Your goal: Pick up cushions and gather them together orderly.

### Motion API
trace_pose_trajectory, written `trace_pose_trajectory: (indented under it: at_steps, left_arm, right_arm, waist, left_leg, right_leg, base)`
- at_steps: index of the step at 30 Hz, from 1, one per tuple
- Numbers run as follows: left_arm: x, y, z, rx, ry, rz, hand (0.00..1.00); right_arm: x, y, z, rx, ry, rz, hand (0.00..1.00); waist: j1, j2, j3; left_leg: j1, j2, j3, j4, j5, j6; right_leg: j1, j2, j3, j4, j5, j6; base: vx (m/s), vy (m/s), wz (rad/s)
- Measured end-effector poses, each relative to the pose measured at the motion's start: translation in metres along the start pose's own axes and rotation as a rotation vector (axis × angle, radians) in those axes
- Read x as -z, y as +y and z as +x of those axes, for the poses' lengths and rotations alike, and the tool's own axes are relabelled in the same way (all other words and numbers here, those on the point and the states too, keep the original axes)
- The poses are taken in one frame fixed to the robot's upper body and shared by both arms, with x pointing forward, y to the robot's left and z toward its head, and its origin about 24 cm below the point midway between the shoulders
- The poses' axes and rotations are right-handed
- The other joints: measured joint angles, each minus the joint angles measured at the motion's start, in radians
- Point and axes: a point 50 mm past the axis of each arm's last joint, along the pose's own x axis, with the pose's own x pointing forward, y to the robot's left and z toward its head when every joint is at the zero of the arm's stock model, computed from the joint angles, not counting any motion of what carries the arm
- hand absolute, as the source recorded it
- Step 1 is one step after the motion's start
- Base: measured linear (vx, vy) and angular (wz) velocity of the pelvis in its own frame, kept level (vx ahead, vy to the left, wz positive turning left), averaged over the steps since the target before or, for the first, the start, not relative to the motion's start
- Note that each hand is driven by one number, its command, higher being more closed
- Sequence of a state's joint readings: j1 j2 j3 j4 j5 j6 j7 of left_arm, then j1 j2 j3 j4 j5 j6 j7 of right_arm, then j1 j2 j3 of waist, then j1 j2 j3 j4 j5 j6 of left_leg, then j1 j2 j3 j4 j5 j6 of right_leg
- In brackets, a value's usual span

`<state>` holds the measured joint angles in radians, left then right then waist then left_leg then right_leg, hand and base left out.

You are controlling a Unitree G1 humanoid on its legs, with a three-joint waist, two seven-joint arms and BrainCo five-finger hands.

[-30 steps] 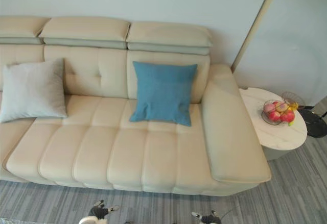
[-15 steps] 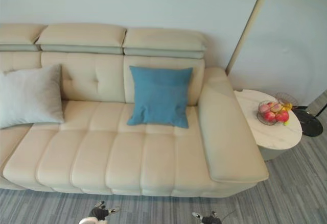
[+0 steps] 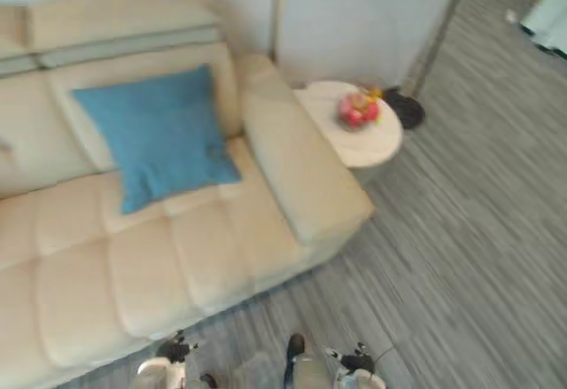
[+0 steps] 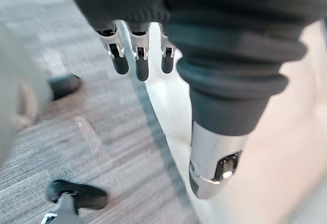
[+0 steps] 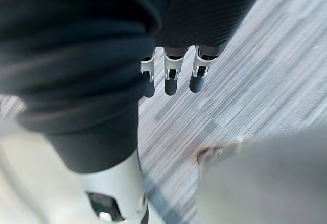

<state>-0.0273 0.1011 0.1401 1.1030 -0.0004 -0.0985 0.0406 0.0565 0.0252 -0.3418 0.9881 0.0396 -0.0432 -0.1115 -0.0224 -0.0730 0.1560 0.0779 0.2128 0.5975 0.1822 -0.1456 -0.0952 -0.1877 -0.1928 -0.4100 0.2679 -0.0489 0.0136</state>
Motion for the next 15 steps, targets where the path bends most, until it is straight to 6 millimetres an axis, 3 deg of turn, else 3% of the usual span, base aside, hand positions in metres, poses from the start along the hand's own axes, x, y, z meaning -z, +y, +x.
trace_pose_trajectory:
  at_steps: [1, 3, 4, 5, 6, 7, 8, 9, 10, 11, 13, 15]
  left_arm:
    - [0.000, -0.001, 0.000, 0.003, -0.002, -0.002, 0.00]
    - [0.004, -0.003, -0.001, 0.004, 0.012, -0.016, 0.00]
    - [0.008, -0.002, -0.002, -0.001, 0.020, -0.028, 0.00]
    - [0.012, -0.006, -0.003, 0.002, 0.034, -0.040, 0.00]
    - [0.013, -0.004, -0.004, -0.001, 0.039, -0.038, 0.00]
    - [0.018, -0.001, -0.005, -0.011, 0.054, -0.041, 0.00]
    - [0.023, 0.000, -0.006, -0.015, 0.078, -0.045, 0.00]
    - [0.024, 0.001, -0.006, -0.021, 0.082, -0.065, 0.00]
    - [0.024, 0.003, -0.006, -0.025, 0.086, -0.061, 0.00]
    - [0.022, 0.002, -0.005, -0.022, 0.077, -0.062, 0.00]
    - [0.014, -0.002, -0.004, -0.009, 0.048, -0.061, 0.00]
    - [0.011, -0.008, -0.004, 0.005, 0.023, -0.072, 0.00]
  right_arm:
    - [-0.004, -0.002, 0.001, 0.004, -0.010, -0.009, 0.00]
    - [-0.010, -0.012, 0.005, 0.018, -0.020, -0.061, 0.00]
    - [-0.016, -0.011, 0.006, 0.014, -0.026, -0.072, 0.00]
    - [-0.021, -0.015, 0.009, 0.028, -0.027, -0.088, 0.00]
    - [-0.020, -0.018, 0.009, 0.033, -0.019, -0.107, 0.00]
    - [-0.020, -0.017, 0.009, 0.030, -0.013, -0.112, 0.00]
    - [-0.021, -0.012, 0.010, 0.019, -0.017, -0.123, 0.00]
    - [-0.021, -0.010, 0.010, 0.006, -0.011, -0.145, 0.00]
    - [-0.019, -0.008, 0.010, -0.001, -0.007, -0.158, 0.00]
    - [-0.019, -0.008, 0.010, -0.001, -0.007, -0.160, 0.00]
    - [-0.023, -0.014, 0.011, 0.014, -0.015, -0.152, 0.00]
    - [-0.025, -0.023, 0.012, 0.044, -0.016, -0.138, 0.00]
  waist:
    - [-0.004, 0.005, 0.003]
    - [0.003, 0.044, 0.006]
    - [0.013, 0.049, 0.004]
    - [0.006, 0.066, 0.006]
    - [0.003, 0.051, 0.007]
    - [0.005, 0.064, 0.009]
    - [0.004, 0.074, 0.010]
    - [0.004, 0.075, 0.010]
    - [0.005, 0.071, 0.013]
    - [0.004, 0.068, 0.016]
    - [0.009, 0.061, 0.027]
    - [0.012, 0.066, 0.042]
  left_leg:
    - [0.012, 0.010, 0.015, 0.014, 0.000, 0.001]
    - [0.037, 0.061, 0.099, 0.060, 0.003, 0.006]
    - [0.041, 0.078, 0.135, 0.066, 0.006, 0.007]
    - [0.053, 0.089, 0.172, 0.065, 0.007, 0.005]
    - [0.077, 0.088, 0.215, 0.072, 0.003, -0.019]
    - [0.082, 0.121, 0.226, 0.097, 0.002, -0.031]
    - [0.076, 0.187, 0.234, 0.180, 0.008, -0.041]
    - [0.062, 0.247, 0.216, 0.284, 0.024, -0.024]
    - [0.023, 0.306, 0.145, 0.427, 0.064, 0.051]
    - [-0.009, 0.312, 0.063, 0.508, 0.030, 0.069]
    - [-0.094, 0.185, -0.184, 0.593, -0.069, 0.028]
    - [-0.151, 0.021, -0.328, 0.529, -0.131, 0.007]
  right_leg:
    - [0.002, 0.014, 0.005, 0.007, 0.002, -0.009]
    - [0.004, 0.075, -0.002, -0.038, 0.032, -0.053]
    - [0.001, 0.061, -0.065, -0.052, -0.044, -0.070]
    - [-0.010, -0.017, -0.208, 0.069, -0.098, -0.100]
    - [-0.013, -0.055, -0.274, 0.117, -0.111, -0.045]
    - [-0.013, -0.010, -0.243, 0.103, -0.110, -0.056]
    - [-0.001, 0.059, -0.209, 0.063, -0.108, -0.075]
    - [0.013, 0.102, -0.181, 0.039, -0.110, -0.094]
    - [0.043, 0.141, -0.135, 0.010, -0.109, -0.111]
    - [0.062, 0.160, -0.101, -0.007, -0.107, -0.119]
    - [0.110, 0.182, 0.001, -0.057, -0.092, -0.134]
    - [0.154, 0.196, 0.123, -0.100, -0.075, -0.133]
  base:
    - [0.03, -0.152, -0.90]
    - [0.02, -0.133, -1.12]
    - [0.03, -0.166, -1.02]
    - [0.08, -0.166, -0.93]
    - [0.09, -0.191, -1.00]
    - [0.15, -0.328, -1.01]
    - [0.14, -0.337, -1.04]
    - [0.18, -0.397, -1.17]
    - [0.13, -0.225, -1.14]
    - [0.15, -0.224, -1.43]
    - [0.15, -0.110, -1.61]
    - [0.20, 0.007, -1.82]
